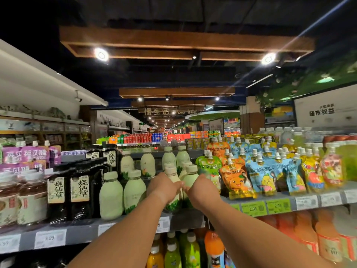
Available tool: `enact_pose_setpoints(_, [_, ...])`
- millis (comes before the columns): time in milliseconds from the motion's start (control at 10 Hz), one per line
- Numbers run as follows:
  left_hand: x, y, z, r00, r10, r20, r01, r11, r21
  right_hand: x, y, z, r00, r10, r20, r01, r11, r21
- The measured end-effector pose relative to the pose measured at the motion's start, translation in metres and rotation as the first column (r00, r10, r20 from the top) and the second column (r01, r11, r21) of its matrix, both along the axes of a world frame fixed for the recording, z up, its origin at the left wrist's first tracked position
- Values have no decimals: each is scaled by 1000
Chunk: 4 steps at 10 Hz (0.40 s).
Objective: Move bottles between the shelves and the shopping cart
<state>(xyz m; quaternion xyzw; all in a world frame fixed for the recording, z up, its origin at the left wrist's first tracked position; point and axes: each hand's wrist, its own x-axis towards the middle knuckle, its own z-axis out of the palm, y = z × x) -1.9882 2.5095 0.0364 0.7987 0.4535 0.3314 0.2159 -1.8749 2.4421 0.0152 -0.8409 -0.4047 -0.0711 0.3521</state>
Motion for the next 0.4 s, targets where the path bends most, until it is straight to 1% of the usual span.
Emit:
enact_pose_setpoints(100, [-8, -17, 2, 1000, -18, -19, 18, 999, 45, -12, -26, 8, 1000, -15, 23, 14, 999, 45])
enact_pose_setpoints(200, [-24, -32, -1, 999, -4, -37, 8, 995, 99, -17, -62, 10, 998, -43, 39, 41, 998, 48])
enact_pose_setpoints(400, [-57, -66, -19, 995, -87, -52, 92, 990, 103, -27, -137, -7, 997, -61, 42, 61, 998, -1])
